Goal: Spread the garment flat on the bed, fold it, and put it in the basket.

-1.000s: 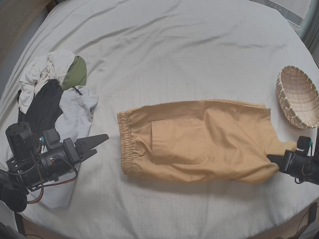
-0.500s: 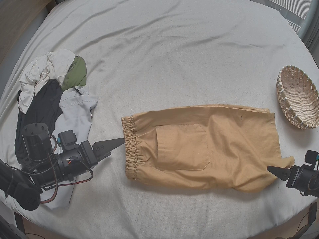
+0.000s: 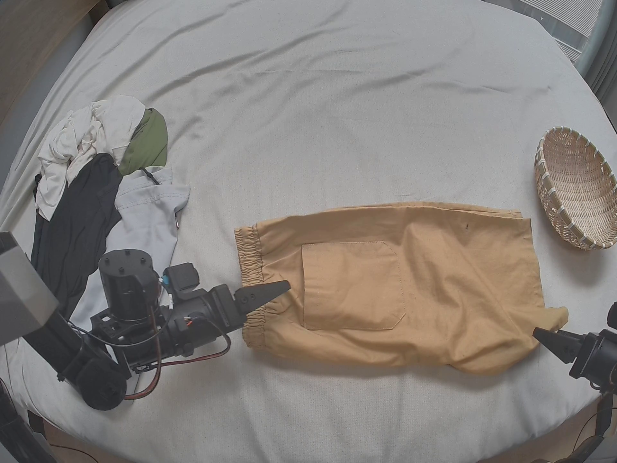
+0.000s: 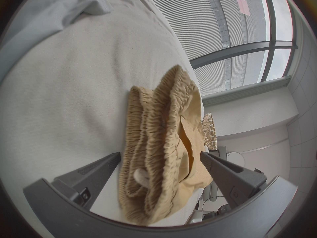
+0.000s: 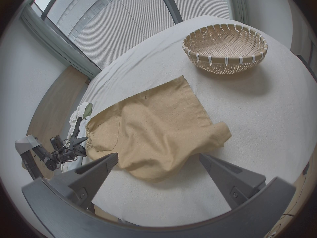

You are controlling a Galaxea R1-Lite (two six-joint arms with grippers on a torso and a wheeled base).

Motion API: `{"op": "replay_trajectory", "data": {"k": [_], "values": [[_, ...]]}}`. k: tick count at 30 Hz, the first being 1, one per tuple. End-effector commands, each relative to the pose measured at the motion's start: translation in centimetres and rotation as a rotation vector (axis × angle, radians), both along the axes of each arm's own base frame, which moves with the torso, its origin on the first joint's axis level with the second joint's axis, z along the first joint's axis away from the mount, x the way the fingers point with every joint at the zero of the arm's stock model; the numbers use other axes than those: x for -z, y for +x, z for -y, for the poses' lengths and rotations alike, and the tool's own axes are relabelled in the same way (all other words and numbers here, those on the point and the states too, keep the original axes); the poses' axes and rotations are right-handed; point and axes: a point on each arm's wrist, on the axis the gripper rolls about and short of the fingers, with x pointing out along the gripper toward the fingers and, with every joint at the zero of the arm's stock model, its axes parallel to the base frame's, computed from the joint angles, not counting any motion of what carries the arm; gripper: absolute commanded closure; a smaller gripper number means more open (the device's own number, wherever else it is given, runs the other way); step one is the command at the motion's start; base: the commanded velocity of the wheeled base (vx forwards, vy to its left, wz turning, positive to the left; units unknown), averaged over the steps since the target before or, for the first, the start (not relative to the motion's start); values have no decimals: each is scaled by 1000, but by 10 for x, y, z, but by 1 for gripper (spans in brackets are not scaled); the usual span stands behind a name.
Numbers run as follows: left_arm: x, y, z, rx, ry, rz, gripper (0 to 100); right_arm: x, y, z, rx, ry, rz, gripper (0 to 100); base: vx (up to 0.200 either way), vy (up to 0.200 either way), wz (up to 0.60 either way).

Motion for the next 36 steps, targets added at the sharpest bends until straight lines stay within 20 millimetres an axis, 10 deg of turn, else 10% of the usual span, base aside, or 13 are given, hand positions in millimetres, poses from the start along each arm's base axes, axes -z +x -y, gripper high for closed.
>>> {"op": "replay_trajectory", "data": {"k": [1,9,10,36], "values": [[7,6,24,21,5,10,0,-5,-8,1,-11,11,54,0,0,0,0],[13,12,37,16,-11,42,0,-3,-9,0,-19,12,52,0,0,0,0],[14,12,36,14,-11,42,100,-3,-9,0,-19,12,52,0,0,0,0],[-89,-55,-79,-138,22,4,100,1,-9,1,-12,10,35,0,0,0,0]]}}
